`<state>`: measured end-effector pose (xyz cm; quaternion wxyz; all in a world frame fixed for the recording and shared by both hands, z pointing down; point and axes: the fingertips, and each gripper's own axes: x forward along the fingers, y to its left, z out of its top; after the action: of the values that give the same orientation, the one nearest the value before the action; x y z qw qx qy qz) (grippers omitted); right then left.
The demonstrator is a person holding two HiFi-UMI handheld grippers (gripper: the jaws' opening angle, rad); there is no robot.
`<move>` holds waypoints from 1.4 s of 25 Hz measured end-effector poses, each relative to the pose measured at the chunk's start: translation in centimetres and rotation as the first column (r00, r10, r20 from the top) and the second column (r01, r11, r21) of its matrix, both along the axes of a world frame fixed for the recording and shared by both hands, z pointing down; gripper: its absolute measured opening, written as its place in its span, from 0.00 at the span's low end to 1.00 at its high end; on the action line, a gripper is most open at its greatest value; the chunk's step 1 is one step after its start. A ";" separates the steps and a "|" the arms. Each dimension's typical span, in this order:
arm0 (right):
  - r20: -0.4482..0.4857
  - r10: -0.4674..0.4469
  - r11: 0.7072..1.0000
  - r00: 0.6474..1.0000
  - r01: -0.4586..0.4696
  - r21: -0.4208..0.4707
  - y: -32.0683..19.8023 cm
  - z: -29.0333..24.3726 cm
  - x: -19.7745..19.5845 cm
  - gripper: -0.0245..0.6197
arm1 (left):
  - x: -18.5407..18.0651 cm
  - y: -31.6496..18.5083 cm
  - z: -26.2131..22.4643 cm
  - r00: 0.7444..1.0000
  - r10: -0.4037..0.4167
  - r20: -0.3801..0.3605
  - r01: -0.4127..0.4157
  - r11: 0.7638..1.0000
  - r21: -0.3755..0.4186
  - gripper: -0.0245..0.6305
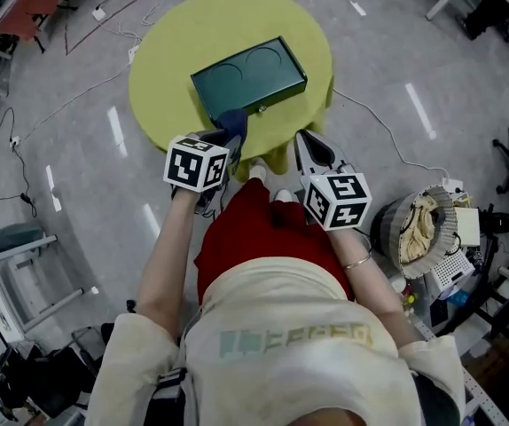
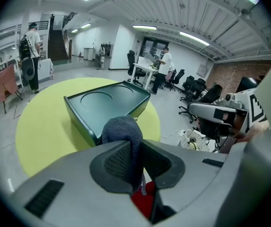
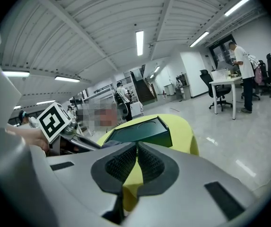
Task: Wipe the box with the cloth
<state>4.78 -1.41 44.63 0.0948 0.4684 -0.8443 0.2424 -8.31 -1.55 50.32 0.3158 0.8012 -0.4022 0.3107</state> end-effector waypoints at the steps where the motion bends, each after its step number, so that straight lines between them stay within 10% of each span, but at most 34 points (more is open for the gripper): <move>1: 0.000 0.012 1.000 1.000 -0.012 -0.003 -0.2 0.0 0.1 0.10 | 0.3 -0.5 0.0 1.000 0.011 0.002 -0.011 1.000 -0.003 0.15; 20: -0.002 0.305 0.951 0.952 -0.305 -0.052 -3.5 0.7 6.3 0.10 | 10.7 -7.6 0.0 0.930 0.368 -0.014 -0.368 0.929 -0.040 0.15; 35: -0.021 0.455 0.885 0.890 -0.455 -0.100 -3.7 1.7 9.1 0.10 | 16.3 -10.4 0.1 0.874 0.481 -0.071 -0.486 0.869 -0.092 0.15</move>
<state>13.84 -5.15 46.37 0.0581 0.6474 -0.6976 0.3015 7.99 -11.96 50.44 0.2794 0.8653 -0.1642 0.3824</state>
